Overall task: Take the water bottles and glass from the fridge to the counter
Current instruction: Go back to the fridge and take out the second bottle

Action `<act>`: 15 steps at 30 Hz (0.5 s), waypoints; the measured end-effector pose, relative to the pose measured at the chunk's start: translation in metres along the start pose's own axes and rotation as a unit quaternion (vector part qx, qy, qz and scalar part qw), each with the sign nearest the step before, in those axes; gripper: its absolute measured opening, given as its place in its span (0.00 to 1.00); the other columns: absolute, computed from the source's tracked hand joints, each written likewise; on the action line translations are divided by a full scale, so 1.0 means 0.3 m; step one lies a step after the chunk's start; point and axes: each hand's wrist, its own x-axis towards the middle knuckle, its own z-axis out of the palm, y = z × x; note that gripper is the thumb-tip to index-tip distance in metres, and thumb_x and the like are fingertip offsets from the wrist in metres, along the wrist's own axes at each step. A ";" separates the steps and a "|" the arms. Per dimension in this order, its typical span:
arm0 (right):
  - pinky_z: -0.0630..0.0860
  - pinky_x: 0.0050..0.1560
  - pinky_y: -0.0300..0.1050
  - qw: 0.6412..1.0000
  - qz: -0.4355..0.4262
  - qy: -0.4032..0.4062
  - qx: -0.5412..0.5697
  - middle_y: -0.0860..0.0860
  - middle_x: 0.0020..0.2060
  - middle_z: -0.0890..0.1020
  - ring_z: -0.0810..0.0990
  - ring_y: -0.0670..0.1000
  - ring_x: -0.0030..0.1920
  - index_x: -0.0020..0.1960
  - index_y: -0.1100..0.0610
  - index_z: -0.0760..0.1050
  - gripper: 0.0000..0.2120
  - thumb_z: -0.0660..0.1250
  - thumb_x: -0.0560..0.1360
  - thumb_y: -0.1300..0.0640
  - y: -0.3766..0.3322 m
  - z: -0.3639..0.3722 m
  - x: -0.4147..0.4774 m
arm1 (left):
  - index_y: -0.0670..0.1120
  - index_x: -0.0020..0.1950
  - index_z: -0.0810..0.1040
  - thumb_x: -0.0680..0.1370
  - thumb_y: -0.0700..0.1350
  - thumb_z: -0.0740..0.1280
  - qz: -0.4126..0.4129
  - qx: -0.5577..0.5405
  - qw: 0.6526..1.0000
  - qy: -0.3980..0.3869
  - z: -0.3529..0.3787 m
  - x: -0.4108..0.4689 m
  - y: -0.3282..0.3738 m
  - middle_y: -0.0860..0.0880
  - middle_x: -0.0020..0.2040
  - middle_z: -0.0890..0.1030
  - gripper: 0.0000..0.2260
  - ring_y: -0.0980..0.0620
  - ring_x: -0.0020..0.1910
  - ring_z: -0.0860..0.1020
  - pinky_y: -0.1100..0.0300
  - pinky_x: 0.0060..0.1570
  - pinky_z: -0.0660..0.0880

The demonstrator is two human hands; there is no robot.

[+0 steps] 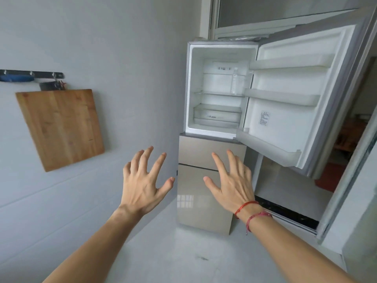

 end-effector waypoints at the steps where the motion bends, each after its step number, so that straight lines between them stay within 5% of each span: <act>1: 0.63 0.69 0.61 1.000 0.004 0.002 0.002 0.59 0.77 0.59 0.61 0.61 0.74 0.79 0.46 0.58 0.34 0.54 0.76 0.34 0.020 0.009 0.026 | 0.47 0.71 0.76 0.76 0.64 0.59 0.003 0.002 1.000 0.002 0.022 0.032 0.007 0.37 0.72 0.71 0.30 0.33 0.69 0.70 0.39 0.58 0.69; 15: 0.66 0.66 0.64 0.999 0.039 0.018 -0.017 0.59 0.75 0.63 0.65 0.61 0.72 0.78 0.45 0.59 0.34 0.53 0.75 0.32 0.283 0.158 0.388 | 0.48 0.73 0.73 0.76 0.65 0.58 0.023 0.012 1.000 0.011 0.331 0.433 0.043 0.38 0.73 0.70 0.31 0.33 0.70 0.69 0.39 0.58 0.70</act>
